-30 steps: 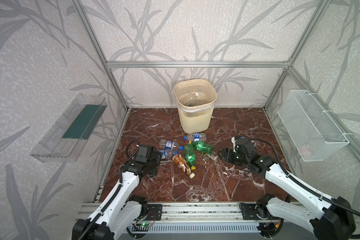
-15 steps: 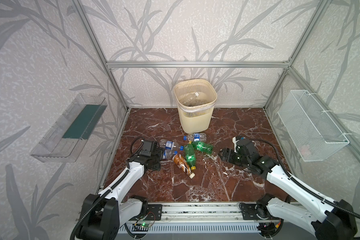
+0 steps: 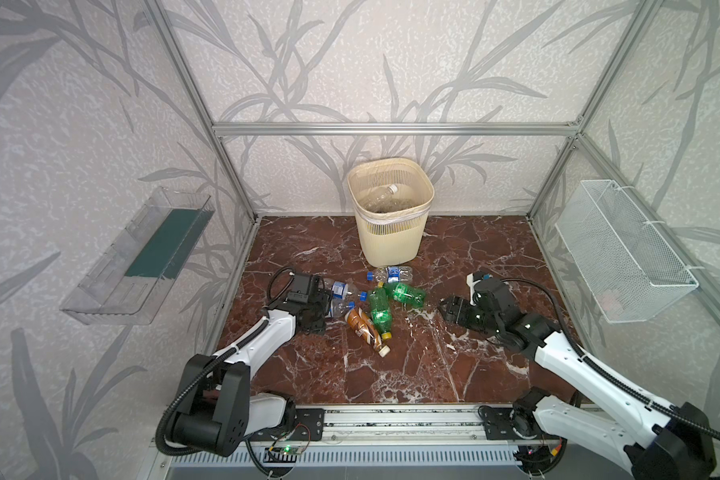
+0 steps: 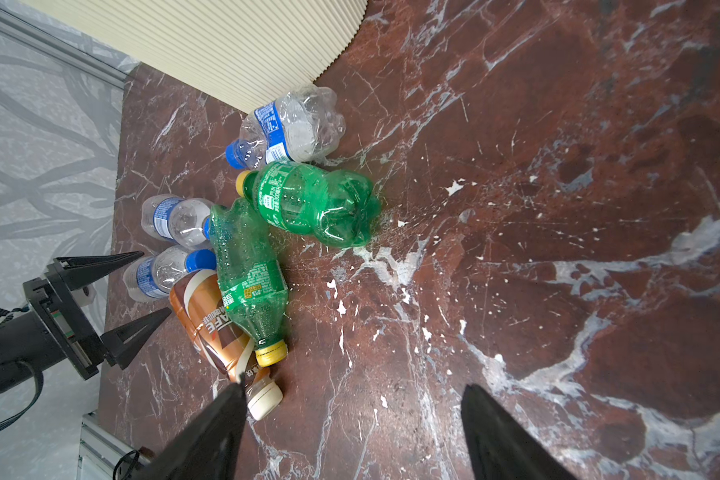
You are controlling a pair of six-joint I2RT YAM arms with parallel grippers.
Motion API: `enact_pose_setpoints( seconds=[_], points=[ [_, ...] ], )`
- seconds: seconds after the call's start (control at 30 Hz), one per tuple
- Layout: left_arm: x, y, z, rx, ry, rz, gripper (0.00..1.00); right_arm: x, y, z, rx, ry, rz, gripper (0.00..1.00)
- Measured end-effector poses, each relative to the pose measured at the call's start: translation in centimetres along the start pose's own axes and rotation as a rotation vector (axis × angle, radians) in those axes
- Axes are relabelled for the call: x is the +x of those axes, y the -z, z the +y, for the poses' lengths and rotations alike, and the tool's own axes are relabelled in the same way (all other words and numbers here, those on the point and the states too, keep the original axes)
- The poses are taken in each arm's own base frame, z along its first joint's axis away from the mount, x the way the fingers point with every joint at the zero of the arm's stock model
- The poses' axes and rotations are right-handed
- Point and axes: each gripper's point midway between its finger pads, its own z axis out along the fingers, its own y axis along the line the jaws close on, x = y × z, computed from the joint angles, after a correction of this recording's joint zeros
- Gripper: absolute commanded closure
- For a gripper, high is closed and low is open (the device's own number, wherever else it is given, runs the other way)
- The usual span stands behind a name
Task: Throw the plastic bottles in the bin
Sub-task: 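Lower the left gripper onto a clear blue-labelled water bottle and grasp it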
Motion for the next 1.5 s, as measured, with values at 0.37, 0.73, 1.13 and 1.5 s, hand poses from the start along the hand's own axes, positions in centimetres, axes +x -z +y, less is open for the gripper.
enact_pose_setpoints(
  seconds=[0.37, 0.73, 1.13, 1.5],
  points=[
    [0.2, -0.9, 0.4, -0.023, -0.02, 0.013, 0.25, 0.0, 0.0, 0.0, 0.001, 0.002, 0.001, 0.19],
    [-0.4, -1.4, 0.8, -0.043, -0.025, -0.01, 0.31, 0.0, -0.1, 0.0, 0.002, 0.006, 0.002, 0.2],
    [-3.1, 0.0, 4.3, -0.158, -0.209, -0.03, 0.31, -0.1, -0.1, -0.1, 0.007, 0.021, -0.003, 0.21],
    [-1.9, 3.2, 10.5, -0.221, -0.355, 0.001, 0.16, 0.2, -0.5, -0.4, 0.02, 0.02, 0.011, 0.22]
  ],
)
